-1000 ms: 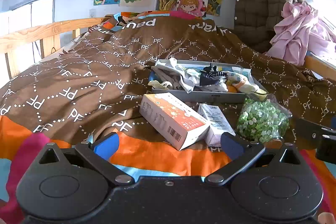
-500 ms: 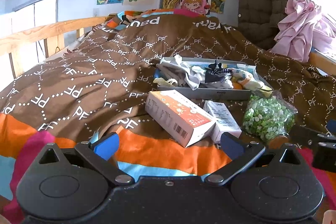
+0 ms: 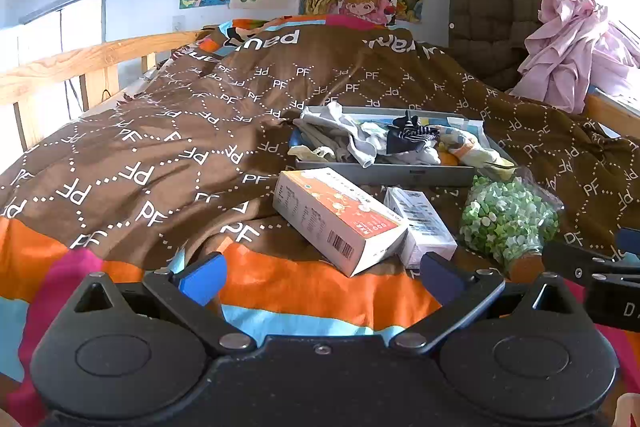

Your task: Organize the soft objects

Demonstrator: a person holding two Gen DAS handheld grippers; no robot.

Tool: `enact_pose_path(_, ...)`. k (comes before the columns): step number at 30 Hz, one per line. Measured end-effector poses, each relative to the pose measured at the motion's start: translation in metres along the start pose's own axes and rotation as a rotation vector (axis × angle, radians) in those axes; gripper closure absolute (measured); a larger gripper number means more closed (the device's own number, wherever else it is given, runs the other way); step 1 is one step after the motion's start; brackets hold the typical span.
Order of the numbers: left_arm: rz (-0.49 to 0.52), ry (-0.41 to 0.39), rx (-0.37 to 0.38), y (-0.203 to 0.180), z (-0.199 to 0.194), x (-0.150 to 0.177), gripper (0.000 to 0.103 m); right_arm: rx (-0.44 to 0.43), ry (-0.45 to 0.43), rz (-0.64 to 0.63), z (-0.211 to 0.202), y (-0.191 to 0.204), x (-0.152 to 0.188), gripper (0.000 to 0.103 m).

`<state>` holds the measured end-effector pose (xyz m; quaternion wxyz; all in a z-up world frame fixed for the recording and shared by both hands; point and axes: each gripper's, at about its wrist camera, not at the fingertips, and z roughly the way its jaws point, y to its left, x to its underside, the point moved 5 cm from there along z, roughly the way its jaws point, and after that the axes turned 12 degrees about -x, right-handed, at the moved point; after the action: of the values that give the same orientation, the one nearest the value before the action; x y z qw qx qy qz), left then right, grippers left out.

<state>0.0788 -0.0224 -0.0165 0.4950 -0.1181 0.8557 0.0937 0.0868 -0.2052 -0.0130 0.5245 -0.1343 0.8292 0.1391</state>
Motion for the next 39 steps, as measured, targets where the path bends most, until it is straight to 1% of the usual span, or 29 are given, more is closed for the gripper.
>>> enact_pose_path(39,-0.006,0.02,-0.008,0.0049,0.0025,0.0065,0.001,0.001,0.002,0.001,0.0004,-0.0015,0.0001,0.0)
